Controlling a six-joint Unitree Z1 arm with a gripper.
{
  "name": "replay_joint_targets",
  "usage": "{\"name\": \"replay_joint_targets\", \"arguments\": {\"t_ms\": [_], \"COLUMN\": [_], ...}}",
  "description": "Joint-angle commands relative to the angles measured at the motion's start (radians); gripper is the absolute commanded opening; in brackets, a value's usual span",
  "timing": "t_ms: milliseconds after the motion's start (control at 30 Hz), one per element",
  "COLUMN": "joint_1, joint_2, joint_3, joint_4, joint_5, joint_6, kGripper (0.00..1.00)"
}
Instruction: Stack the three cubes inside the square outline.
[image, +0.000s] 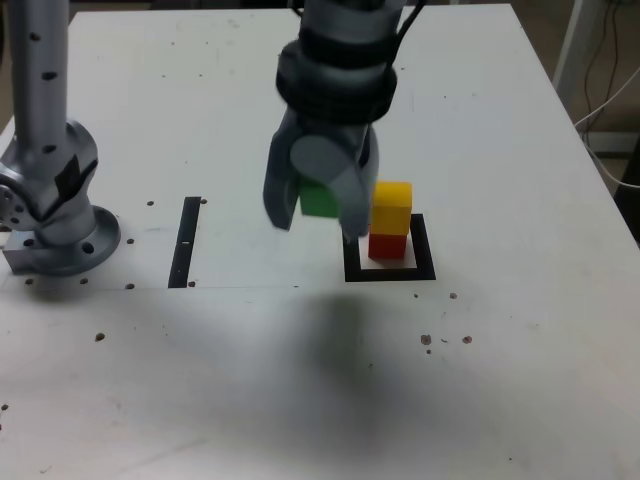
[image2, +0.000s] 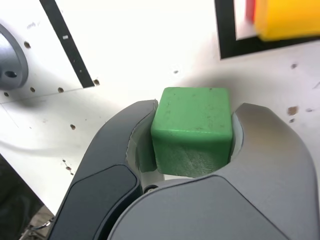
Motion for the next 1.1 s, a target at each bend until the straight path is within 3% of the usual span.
{"name": "replay_joint_targets", "arguments": {"t_ms": [0, 533, 1067], "joint_1": [0.025, 0.168, 0.200], "joint_2": [-0.002, 0.144, 0.213], "joint_3": [-0.024, -0.261, -0.265], "joint_4": [0.016, 0.107, 0.089], "joint_5": [0.005, 0.000, -0.022], "joint_6": [0.014, 0.126, 0.157], "kGripper": [0.28, 0.28, 0.28]}}
